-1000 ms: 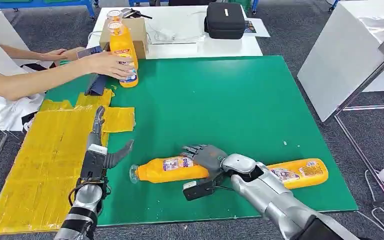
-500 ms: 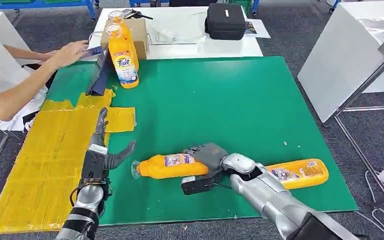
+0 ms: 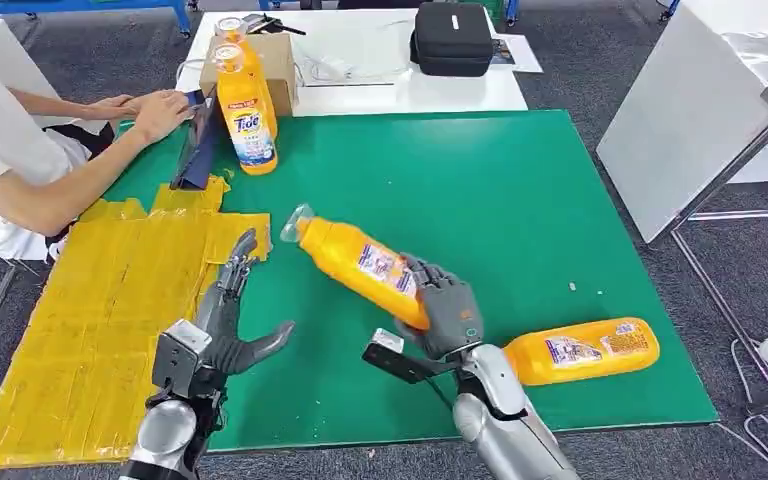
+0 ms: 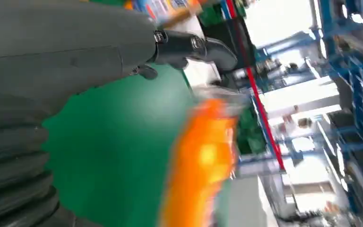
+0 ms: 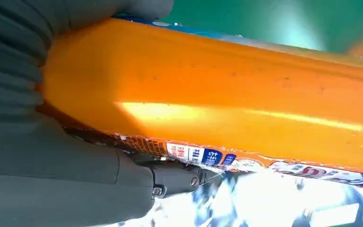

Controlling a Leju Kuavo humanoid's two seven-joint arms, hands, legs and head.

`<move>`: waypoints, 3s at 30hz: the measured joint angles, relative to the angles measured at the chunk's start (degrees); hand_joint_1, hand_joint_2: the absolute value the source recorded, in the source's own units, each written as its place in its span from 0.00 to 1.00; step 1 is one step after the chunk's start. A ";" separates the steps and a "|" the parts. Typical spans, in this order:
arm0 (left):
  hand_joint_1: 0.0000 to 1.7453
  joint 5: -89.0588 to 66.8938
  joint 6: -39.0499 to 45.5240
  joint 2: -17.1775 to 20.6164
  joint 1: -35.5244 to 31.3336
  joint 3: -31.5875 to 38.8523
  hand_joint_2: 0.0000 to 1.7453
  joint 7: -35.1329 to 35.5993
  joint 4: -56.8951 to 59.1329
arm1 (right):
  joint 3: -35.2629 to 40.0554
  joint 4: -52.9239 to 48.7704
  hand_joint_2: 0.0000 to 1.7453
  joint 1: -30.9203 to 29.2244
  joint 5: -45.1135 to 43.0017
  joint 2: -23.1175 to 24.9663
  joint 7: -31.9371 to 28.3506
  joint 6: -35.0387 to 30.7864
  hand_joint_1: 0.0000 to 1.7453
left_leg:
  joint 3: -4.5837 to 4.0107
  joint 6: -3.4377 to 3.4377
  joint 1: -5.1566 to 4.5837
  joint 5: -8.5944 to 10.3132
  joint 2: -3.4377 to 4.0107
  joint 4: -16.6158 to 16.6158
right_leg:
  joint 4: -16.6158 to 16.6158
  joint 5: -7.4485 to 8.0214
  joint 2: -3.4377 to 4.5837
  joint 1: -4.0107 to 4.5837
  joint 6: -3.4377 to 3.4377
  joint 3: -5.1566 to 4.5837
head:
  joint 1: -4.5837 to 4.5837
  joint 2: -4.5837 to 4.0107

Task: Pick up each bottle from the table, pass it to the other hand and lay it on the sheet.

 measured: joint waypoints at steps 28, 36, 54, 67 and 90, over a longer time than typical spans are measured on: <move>0.00 7.61 -3.17 0.85 -5.68 -5.01 1.00 7.17 2.66 | 2.02 -21.67 1.00 11.53 -4.48 6.14 -15.56 -5.40 1.00 | -0.05 -0.01 0.00 0.01 0.06 -0.01 | 0.00 0.01 0.02 0.00 -0.01 -0.10 | 0.00 0.00; 0.00 9.92 -4.50 1.03 -7.07 -5.29 1.00 6.86 3.89 | 6.13 -15.58 1.00 9.35 -5.13 7.65 -14.30 -3.11 1.00 | -0.07 -0.02 0.01 0.02 0.05 -0.01 | 0.00 0.01 0.01 0.02 -0.01 -0.12 | 0.00 0.00; 0.00 12.90 -7.08 3.06 -6.68 -5.44 1.00 4.76 3.84 | 5.52 -4.62 1.00 5.57 -10.86 8.29 -15.65 -2.21 1.00 | -0.09 -0.02 0.00 0.01 0.07 0.00 | 0.01 0.01 0.02 0.01 -0.01 -0.17 | 0.00 0.00; 0.00 13.09 -7.26 3.06 -6.69 -5.42 1.00 4.44 3.87 | 0.78 -8.29 1.00 7.49 -11.43 7.02 -16.35 -2.17 1.00 | -0.10 -0.02 0.01 0.01 0.08 0.00 | 0.01 0.02 0.03 0.01 -0.01 -0.16 | 0.00 0.00; 0.00 13.94 -9.33 3.10 -7.06 -5.95 1.00 3.98 3.91 | 6.81 -0.03 1.00 3.58 -4.44 7.65 -15.06 0.89 1.00 | -0.11 -0.02 0.01 0.02 0.08 0.00 | 0.01 0.02 0.02 0.01 -0.01 -0.17 | -0.02 0.00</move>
